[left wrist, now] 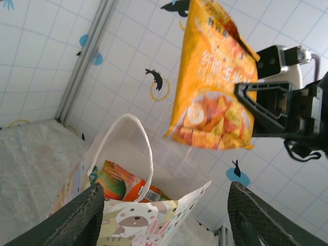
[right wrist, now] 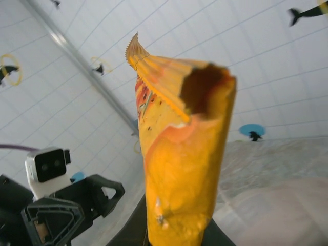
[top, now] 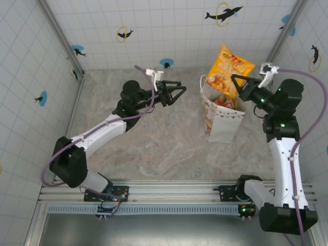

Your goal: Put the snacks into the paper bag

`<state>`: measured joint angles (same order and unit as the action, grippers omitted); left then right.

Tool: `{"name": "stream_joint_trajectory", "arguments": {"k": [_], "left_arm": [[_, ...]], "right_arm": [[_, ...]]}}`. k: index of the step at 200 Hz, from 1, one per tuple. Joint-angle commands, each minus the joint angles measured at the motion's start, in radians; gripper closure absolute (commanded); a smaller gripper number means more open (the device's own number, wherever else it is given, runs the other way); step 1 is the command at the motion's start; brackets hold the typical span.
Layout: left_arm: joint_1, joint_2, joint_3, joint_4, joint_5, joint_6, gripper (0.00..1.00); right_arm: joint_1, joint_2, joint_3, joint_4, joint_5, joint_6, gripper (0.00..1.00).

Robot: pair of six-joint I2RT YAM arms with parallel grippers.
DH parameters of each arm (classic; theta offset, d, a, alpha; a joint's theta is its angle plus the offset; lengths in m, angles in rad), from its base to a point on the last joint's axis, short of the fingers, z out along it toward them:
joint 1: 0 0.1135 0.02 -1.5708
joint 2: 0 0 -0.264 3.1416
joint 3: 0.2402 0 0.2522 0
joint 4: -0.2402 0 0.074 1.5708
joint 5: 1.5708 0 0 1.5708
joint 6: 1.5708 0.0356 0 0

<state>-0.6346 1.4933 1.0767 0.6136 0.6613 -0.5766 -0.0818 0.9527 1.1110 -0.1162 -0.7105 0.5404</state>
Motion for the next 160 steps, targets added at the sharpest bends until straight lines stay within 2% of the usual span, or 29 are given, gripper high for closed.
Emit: {"name": "stream_joint_trajectory", "arguments": {"k": [1,21,64,112,139,160], "left_arm": [[-0.017,0.04,0.047,-0.02,0.011,0.001,0.35],[-0.029,0.081,0.074,-0.017,0.018,-0.008,0.35],[-0.055,0.186,0.165,0.024,0.031,-0.04,0.36],[-0.089,0.298,0.253,0.076,0.041,-0.09,0.42],[-0.099,0.344,0.3,0.09,0.048,-0.12,0.49],[-0.103,0.369,0.326,0.113,0.059,-0.135,0.68]], "right_arm": [[-0.056,-0.015,0.048,-0.102,0.001,-0.011,0.99],[-0.093,-0.012,0.062,-0.166,0.038,-0.033,0.99],[-0.096,0.03,0.172,-0.424,0.173,-0.186,0.99],[-0.096,0.029,0.168,-0.479,0.197,-0.225,0.99],[-0.096,0.035,0.174,-0.526,0.202,-0.253,0.99],[-0.096,0.035,0.177,-0.558,0.217,-0.278,0.99]]}}
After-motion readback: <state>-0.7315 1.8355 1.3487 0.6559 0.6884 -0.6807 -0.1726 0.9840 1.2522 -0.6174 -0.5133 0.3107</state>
